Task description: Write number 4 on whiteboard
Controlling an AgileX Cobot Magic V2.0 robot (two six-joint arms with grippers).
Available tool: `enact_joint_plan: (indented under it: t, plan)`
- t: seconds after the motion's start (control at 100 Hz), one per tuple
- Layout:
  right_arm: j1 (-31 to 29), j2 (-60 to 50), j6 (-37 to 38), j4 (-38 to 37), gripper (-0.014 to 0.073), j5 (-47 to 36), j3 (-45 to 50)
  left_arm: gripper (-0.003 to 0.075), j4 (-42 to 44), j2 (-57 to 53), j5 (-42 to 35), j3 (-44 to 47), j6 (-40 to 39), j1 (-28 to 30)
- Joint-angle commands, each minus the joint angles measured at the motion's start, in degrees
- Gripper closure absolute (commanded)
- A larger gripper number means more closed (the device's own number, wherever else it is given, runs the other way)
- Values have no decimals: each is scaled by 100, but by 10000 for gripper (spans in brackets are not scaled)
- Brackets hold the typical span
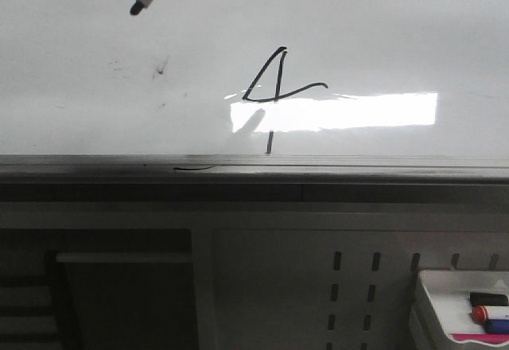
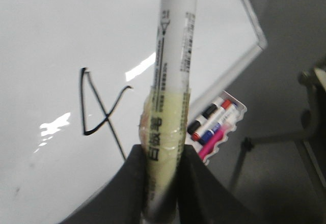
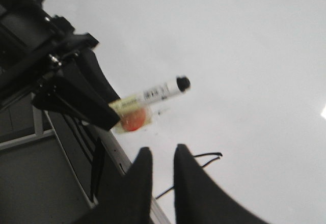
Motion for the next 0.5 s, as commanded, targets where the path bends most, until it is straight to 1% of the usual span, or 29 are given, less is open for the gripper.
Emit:
enact_joint_plan:
  t: [0.0,0.01,0.15,0.22,0.32,0.42,0.49]
  plan:
    - [-227,-87,136,210,662,-375,19,741,-668,-21,-1160,136,-47,-219]
    - [-241,-87,154,210,662,-375,35,741,-698,-6,-1343,152,-47,-240]
    - [-321,-77,163,327,659,-511,103,741,-834,299,-2313,226,-47,-794]
    - [-321,-77,163,343,659,-643,103,741,-954,490,-3051,226,-47,-1098]
    - [-321,-77,163,343,659,-721,103,741,-1316,773,-3901,226,-115,-1379]
    - [-321,-77,163,343,659,-673,103,740,-1364,1018,-4282,226,-627,-1420]
    - [-321,-77,163,343,659,-655,103,740,-1246,1158,-4485,226,-969,-1420]
